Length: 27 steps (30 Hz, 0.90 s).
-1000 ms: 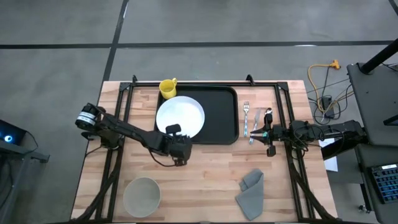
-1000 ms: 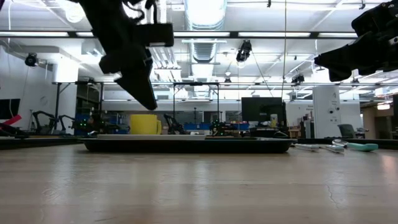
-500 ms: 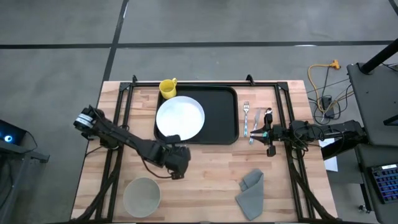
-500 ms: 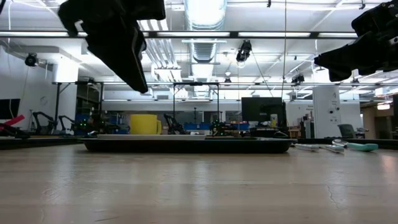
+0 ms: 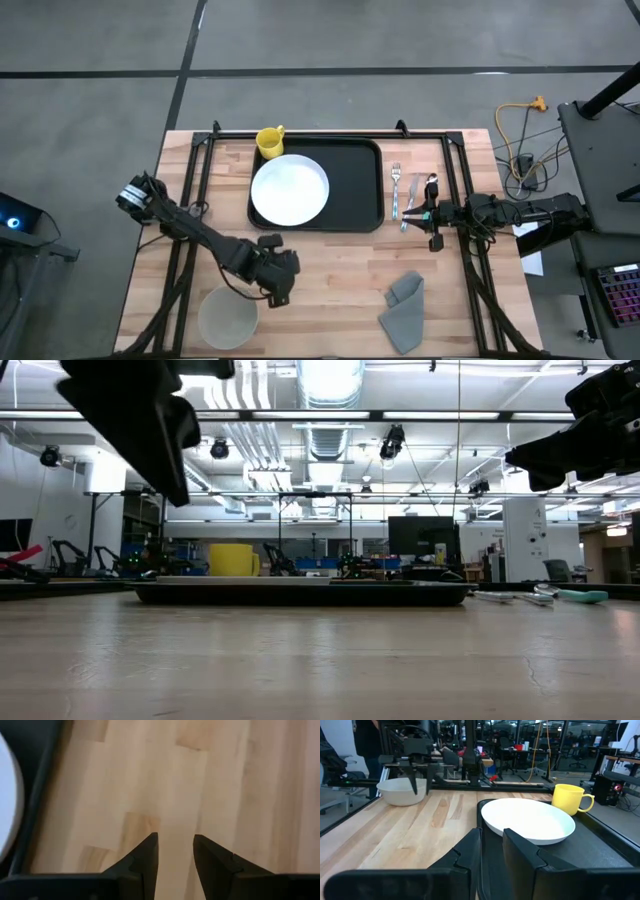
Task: Set up tray
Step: Put the gray bowl on top of the white plate on the black tray
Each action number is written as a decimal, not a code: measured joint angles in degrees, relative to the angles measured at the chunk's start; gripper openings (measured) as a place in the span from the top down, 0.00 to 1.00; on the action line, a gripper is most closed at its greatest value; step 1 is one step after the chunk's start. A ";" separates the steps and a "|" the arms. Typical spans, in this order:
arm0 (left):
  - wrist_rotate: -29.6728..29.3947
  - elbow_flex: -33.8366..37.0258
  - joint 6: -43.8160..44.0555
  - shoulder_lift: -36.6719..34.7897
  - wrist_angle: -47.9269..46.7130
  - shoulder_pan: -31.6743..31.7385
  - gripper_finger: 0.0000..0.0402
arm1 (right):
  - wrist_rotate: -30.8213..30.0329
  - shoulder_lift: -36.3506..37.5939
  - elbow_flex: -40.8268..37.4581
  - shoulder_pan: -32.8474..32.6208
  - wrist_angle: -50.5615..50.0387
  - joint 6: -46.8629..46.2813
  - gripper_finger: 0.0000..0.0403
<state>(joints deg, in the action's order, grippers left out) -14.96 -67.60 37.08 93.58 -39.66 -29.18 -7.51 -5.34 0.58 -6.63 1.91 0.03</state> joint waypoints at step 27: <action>6.30 -11.48 12.13 3.18 2.10 -12.91 0.74 | 0.00 -0.02 -0.02 0.02 0.00 0.02 0.80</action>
<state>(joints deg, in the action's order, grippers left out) -8.66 -79.08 49.20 96.76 -37.55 -42.09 -7.51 -5.37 0.56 -6.61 1.91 0.05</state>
